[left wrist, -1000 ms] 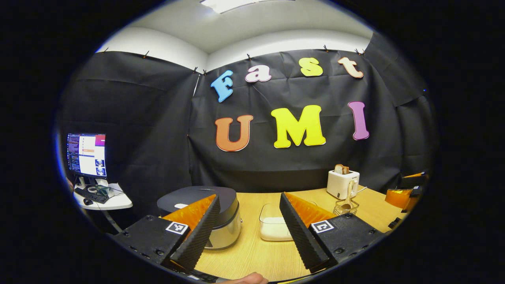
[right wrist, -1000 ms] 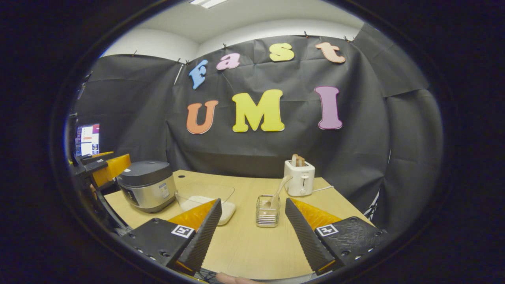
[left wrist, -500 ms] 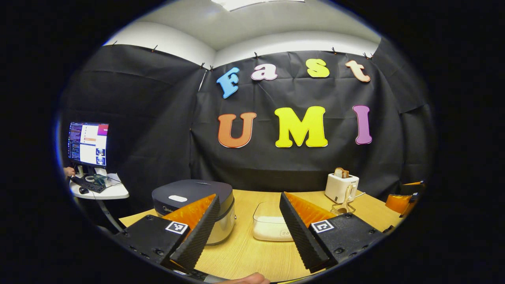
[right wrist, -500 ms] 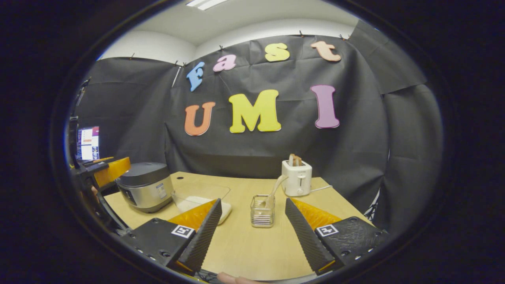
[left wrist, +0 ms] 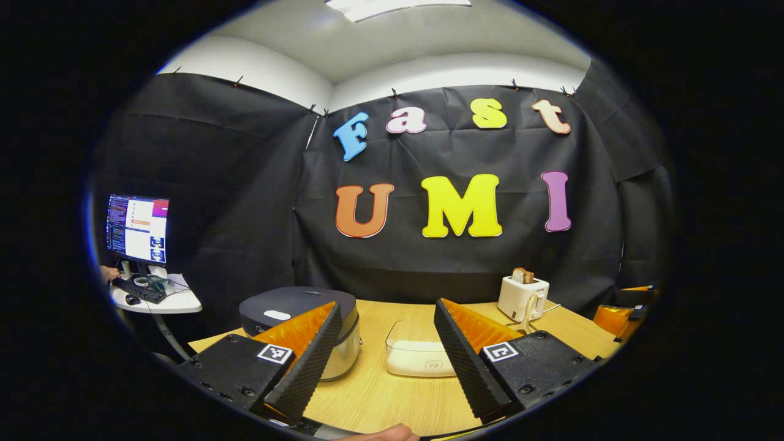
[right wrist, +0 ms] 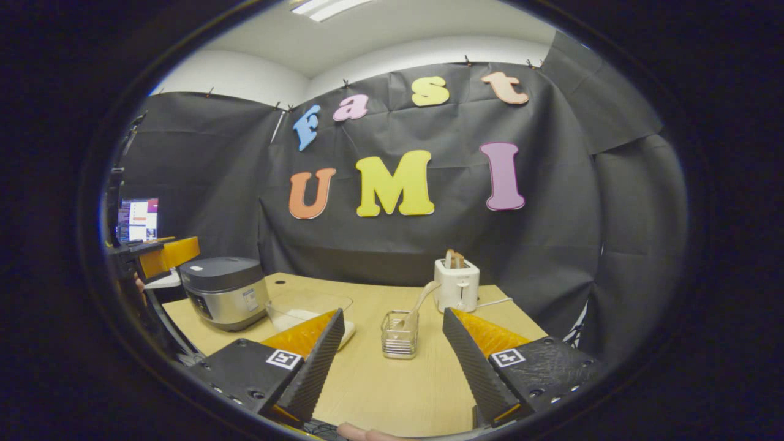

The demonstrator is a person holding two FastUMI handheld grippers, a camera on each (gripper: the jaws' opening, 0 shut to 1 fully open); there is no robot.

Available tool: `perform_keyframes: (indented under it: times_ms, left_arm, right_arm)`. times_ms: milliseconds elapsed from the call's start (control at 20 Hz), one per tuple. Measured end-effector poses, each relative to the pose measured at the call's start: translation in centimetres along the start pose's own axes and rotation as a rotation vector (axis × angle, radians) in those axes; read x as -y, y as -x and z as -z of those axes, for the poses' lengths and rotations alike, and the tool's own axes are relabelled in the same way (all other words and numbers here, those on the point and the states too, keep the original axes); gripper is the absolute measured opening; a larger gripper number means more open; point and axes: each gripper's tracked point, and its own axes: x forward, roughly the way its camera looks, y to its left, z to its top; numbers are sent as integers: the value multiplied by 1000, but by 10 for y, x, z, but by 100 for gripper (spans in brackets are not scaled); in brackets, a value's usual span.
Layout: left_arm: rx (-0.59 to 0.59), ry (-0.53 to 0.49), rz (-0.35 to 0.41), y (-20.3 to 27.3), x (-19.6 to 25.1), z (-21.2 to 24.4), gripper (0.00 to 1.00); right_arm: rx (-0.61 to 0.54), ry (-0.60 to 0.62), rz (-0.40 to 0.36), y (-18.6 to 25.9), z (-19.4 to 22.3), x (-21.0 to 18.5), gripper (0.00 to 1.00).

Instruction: Close the left gripper, press the button to open the rice cooker; take a wooden spoon from the chopstick holder with the right hand, scoop a spoonful of rice and pour it into the rice cooker, then put the wooden spoon back into the chopstick holder.

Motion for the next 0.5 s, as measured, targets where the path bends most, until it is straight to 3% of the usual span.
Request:
perform_keyframes:
  times_ms: [150,250,350,400,500]
  left_arm:
    - [23,6,-2,-2,5,1,97]
    - [2,-16,2,-6,10,10,97]
    - [-25,-31,12,-10,16,18,97]
    - [-32,-31,16,-11,18,20,97]
    - [-35,-13,-2,-9,14,20,97]
  right_arm:
    - [9,0,-41,-1,4,-3,96]
    - [0,14,-35,-11,10,5,92]
    - [-3,21,-22,-22,7,12,96]
    - [3,24,-18,-26,3,15,92]
    - [28,18,-40,-28,-5,14,96]
